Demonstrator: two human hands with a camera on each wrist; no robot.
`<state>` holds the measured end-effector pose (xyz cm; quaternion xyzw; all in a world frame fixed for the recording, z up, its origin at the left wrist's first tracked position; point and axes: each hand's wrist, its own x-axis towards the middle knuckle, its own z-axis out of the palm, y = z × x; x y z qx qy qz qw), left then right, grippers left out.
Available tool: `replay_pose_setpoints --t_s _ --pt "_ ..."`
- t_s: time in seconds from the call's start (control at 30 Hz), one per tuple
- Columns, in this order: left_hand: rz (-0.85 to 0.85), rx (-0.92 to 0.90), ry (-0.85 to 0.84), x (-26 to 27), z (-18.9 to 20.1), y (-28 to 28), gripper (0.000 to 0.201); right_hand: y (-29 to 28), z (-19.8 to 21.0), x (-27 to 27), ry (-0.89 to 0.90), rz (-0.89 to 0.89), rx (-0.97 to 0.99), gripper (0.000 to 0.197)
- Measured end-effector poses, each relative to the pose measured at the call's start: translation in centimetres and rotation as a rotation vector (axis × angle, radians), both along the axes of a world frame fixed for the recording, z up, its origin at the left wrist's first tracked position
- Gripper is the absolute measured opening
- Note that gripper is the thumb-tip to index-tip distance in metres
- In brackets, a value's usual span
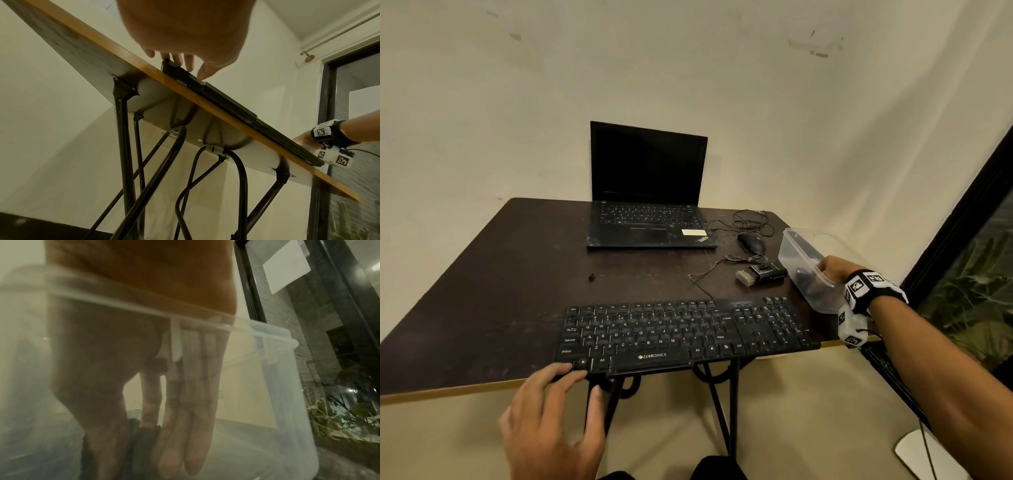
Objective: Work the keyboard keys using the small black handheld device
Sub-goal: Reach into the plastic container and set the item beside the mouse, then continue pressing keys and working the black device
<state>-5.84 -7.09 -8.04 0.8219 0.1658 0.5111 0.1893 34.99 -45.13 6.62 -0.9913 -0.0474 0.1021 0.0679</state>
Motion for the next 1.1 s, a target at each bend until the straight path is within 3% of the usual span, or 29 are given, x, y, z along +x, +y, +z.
replay_pose_setpoints --t_s 0.13,0.2,0.23,0.33,0.43,0.5,0.6,0.73,0.87,1.0,1.1 --pt "-0.013 -0.008 -0.001 -0.3 0.0 -0.1 0.033 0.1 0.0 -0.7 -0.148 -0.107 0.068 0.032" --pt "-0.021 -0.024 0.001 -0.4 -0.1 -0.1 0.03 -0.1 0.6 -1.6 -0.219 -0.182 0.165 0.049" --pt "-0.024 -0.03 0.002 -0.4 -0.1 0.0 0.029 -0.1 1.2 -2.5 -0.277 -0.228 0.254 0.05" --pt "-0.023 -0.051 0.005 -0.4 0.2 -0.3 0.027 0.8 3.4 -6.1 -0.487 -0.33 0.705 0.014" --pt "-0.038 -0.081 0.009 -0.6 0.5 -0.6 0.027 3.9 4.8 -11.7 -0.424 -0.202 1.035 0.018" --pt "-0.06 -0.099 0.018 -0.9 0.7 -0.6 0.029 6.2 4.5 -16.2 -0.344 -0.059 0.995 0.02" --pt "-0.101 -0.141 -0.002 -1.3 1.0 -0.2 0.029 9.3 2.3 -22.7 -0.278 0.125 0.733 0.015" --pt "-0.12 -0.21 -0.056 -1.6 1.1 0.6 0.03 13.8 -1.8 -27.9 -0.425 0.309 0.447 0.018" --pt "-0.091 -0.283 -0.047 -1.8 1.0 1.2 0.035 17.9 -5.0 -29.6 -0.51 0.491 0.493 0.02" --pt "-0.069 -0.331 -0.001 -1.9 1.1 1.4 0.038 19.2 -6.4 -30.0 -0.489 0.528 0.587 0.038" --pt "-0.057 -0.363 0.026 -1.8 1.1 1.7 0.042 19.2 -6.8 -29.3 -0.528 0.524 0.586 0.025"
